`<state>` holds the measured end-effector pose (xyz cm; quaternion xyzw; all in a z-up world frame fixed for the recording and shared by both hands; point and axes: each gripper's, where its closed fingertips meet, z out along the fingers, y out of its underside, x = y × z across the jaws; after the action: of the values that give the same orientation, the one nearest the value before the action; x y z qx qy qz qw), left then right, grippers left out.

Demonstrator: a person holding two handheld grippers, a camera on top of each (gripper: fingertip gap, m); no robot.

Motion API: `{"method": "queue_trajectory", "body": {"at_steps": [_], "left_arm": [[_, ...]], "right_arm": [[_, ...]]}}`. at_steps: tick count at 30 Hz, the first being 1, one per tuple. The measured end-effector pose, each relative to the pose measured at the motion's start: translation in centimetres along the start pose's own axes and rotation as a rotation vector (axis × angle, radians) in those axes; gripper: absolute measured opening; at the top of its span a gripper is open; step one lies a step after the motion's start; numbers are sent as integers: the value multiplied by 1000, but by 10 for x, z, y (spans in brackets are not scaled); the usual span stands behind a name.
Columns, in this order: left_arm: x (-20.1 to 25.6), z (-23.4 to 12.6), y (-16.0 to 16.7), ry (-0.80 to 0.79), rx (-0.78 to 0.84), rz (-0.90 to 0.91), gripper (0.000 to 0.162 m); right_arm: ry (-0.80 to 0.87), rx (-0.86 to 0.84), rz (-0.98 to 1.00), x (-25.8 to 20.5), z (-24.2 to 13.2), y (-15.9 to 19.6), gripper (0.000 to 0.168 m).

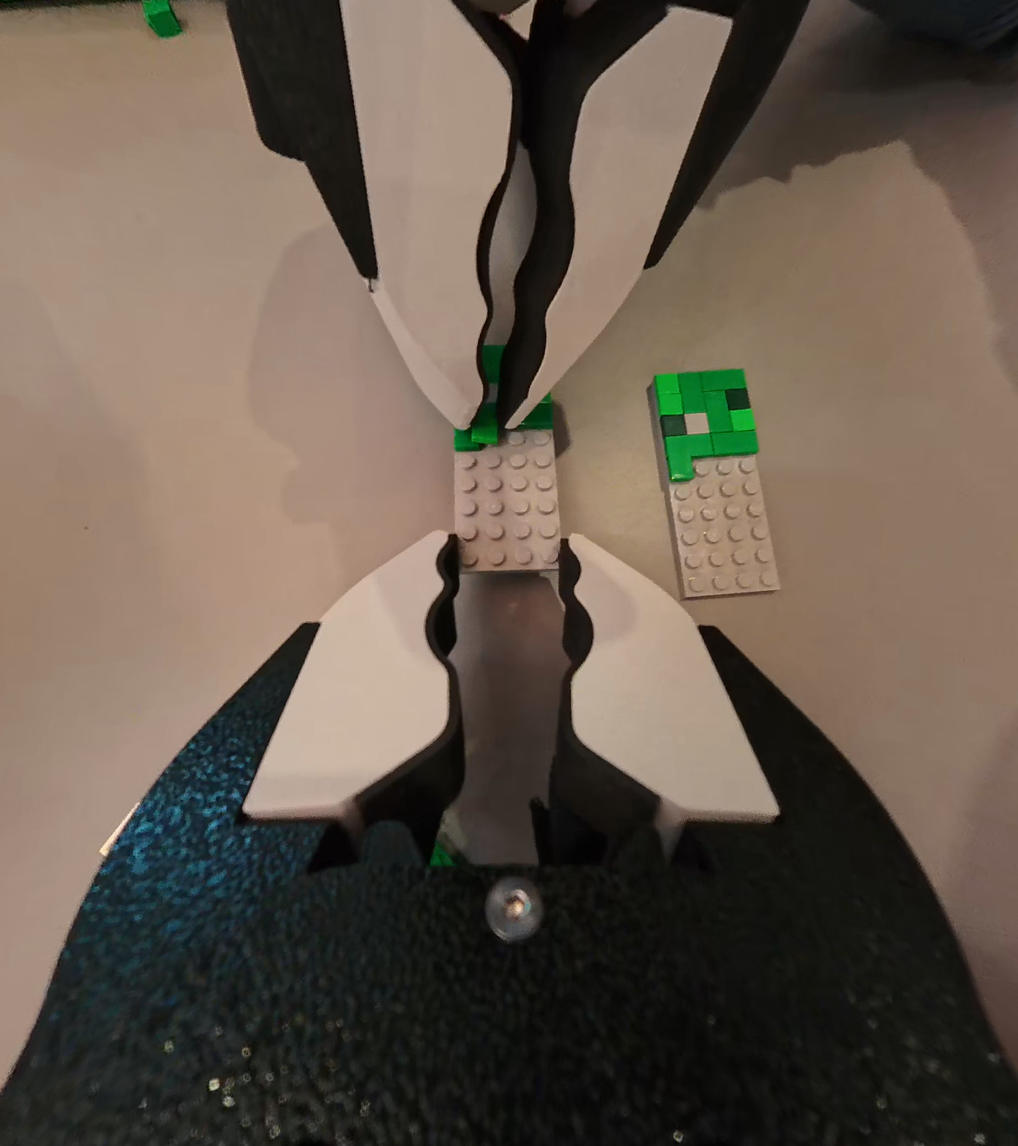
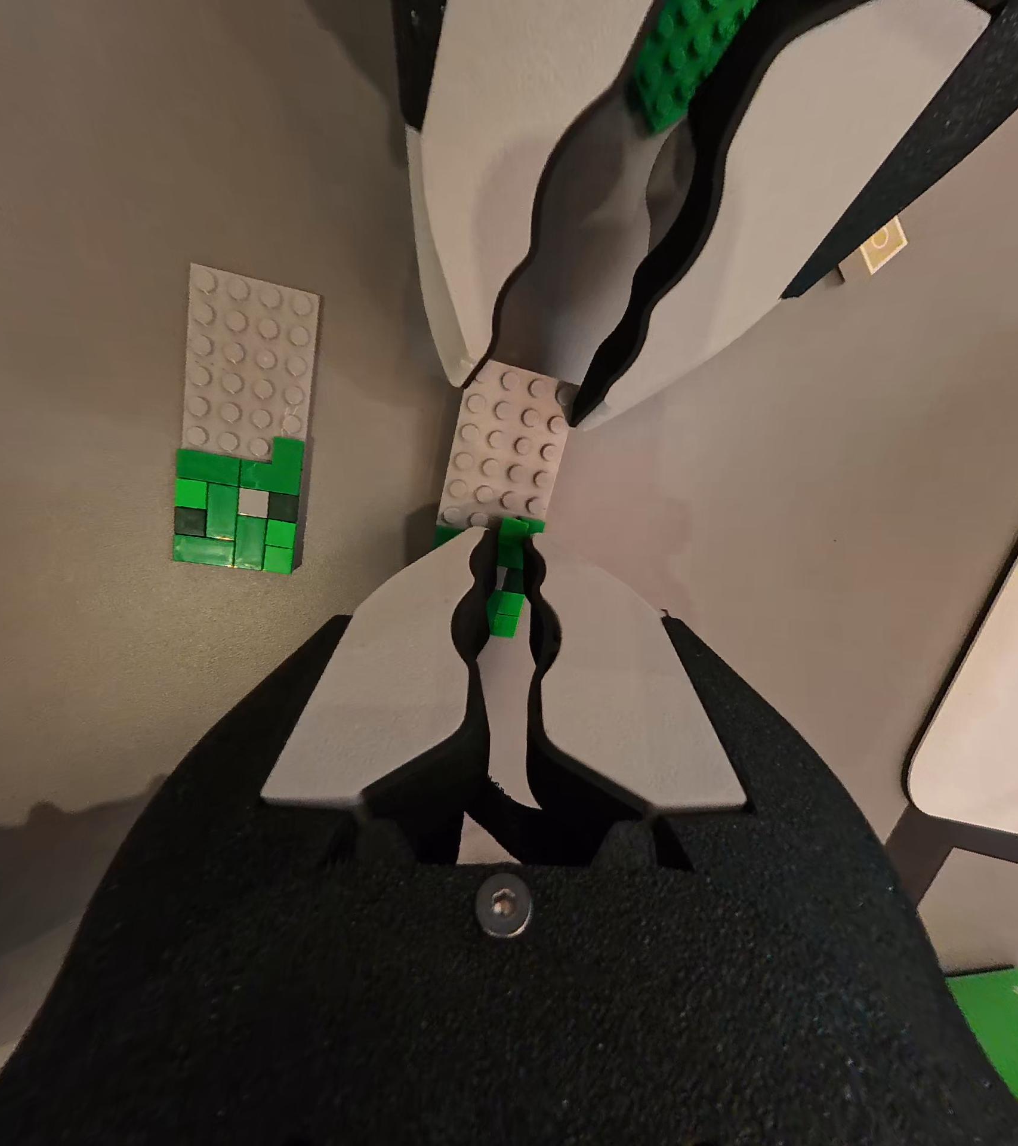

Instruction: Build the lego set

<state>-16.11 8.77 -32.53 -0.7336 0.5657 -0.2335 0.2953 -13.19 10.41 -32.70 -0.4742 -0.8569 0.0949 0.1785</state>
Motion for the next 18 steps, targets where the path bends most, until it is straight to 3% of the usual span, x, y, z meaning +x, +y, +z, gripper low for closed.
{"method": "queue_trajectory", "body": {"at_steps": [18], "left_arm": [[4, -1, -3, 22, 23, 9, 30]], "right_arm": [[-18, 10, -8, -6, -4, -3, 8]]}}
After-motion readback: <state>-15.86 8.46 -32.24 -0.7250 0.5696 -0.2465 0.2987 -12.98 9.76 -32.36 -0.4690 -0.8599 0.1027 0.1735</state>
